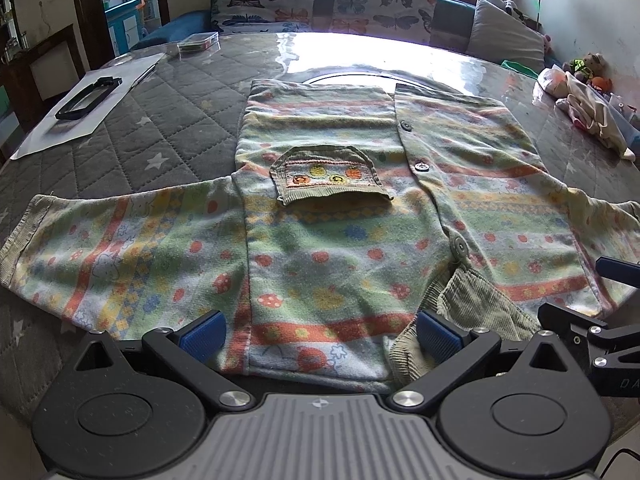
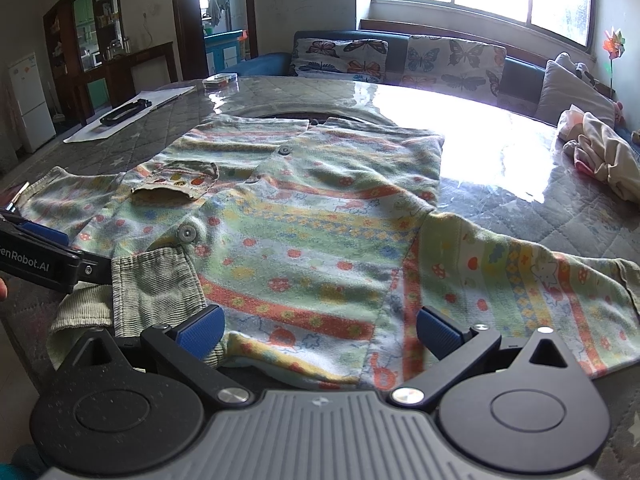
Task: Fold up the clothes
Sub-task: 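Reach the right gripper to the sleeve cuff nearest it and grasp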
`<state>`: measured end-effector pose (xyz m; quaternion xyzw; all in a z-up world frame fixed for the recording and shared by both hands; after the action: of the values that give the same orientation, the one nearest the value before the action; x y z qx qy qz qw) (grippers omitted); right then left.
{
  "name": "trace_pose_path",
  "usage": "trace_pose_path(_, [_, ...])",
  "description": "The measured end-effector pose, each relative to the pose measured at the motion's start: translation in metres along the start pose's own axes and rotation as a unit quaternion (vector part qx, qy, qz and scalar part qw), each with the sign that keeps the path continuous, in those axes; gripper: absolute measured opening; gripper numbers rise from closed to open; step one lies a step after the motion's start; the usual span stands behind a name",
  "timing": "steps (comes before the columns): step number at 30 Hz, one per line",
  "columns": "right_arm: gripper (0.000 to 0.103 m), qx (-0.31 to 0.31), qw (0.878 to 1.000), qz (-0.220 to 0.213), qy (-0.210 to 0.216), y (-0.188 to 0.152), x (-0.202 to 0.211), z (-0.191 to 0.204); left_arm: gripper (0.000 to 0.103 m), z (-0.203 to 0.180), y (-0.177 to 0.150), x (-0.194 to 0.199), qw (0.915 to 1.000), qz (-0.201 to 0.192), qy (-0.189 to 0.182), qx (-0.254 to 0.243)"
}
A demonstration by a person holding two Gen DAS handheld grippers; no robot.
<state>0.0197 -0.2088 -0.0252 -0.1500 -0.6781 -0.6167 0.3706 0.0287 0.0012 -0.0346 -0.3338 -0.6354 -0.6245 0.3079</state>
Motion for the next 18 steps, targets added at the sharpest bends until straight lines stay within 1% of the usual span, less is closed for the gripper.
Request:
trace_pose_path(6, [0.103, -0.009, 1.0, -0.003, -0.008, 0.001, 0.009, -0.012, 0.103, -0.006, 0.004, 0.01, 0.9996, -0.018, 0.003, -0.02])
trace_pose_path(9, [0.103, -0.027, 1.0, -0.003, -0.003, 0.002, 0.013, -0.021, 0.103, -0.011, 0.008, 0.014, 0.9992, -0.025, 0.003, -0.031])
trace_pose_path(15, [0.102, -0.049, 0.998, -0.01, -0.027, 0.0, 0.02, -0.044, 0.103, -0.031, 0.019, 0.023, 0.9972, -0.041, -0.017, -0.06])
trace_pose_path(18, [0.1, -0.062, 0.997, -0.012, -0.041, -0.001, 0.023, -0.06, 0.103, -0.045, 0.023, 0.024, 0.9952, -0.048, -0.03, -0.079])
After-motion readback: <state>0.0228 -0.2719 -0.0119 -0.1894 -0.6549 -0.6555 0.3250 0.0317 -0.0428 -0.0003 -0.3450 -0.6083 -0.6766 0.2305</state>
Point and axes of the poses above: each gripper's, at about its wrist camera, not at the fingertips, and x roughly against the way its jaws point, z to its left, y to its top, the point moved 5 cm from there along -x, roughly the way its jaws point, and after that the axes turned 1 degree about -z, right-handed, at the moved point
